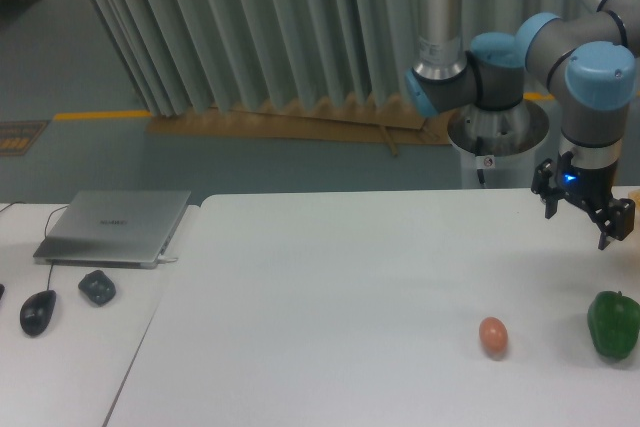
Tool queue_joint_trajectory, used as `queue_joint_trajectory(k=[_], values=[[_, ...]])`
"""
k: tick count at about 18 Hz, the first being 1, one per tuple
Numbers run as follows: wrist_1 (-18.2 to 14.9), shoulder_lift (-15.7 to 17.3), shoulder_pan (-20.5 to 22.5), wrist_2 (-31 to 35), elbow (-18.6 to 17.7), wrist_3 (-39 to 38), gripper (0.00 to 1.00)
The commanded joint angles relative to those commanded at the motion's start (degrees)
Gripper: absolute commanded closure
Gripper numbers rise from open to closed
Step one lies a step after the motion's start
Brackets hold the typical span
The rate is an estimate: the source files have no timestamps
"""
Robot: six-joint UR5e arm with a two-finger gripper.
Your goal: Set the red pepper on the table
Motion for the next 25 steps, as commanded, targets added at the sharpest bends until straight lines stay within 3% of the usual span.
queue_joint_trajectory(k=[1,2,10,13,19,21,25], values=[[0.0,-0.1,0.7,0.0,0.0,2.5,0.0],[-0.6,-0.5,4.1,0.5,-0.5,11.4,0.0],[-1.6,-0.7,7.6,0.9,-0.7,29.0,0.0],[-1.9,-0.7,10.8,0.8,-1.4,42.6,0.0],[-2.6,-0.8,13.0,1.2,-1.9,50.8,0.0],[-2.4,-2.3,14.5,5.3,-1.8,61.2,0.0],[-2.0,-3.5,16.2,10.9,-1.1,70.5,0.0]])
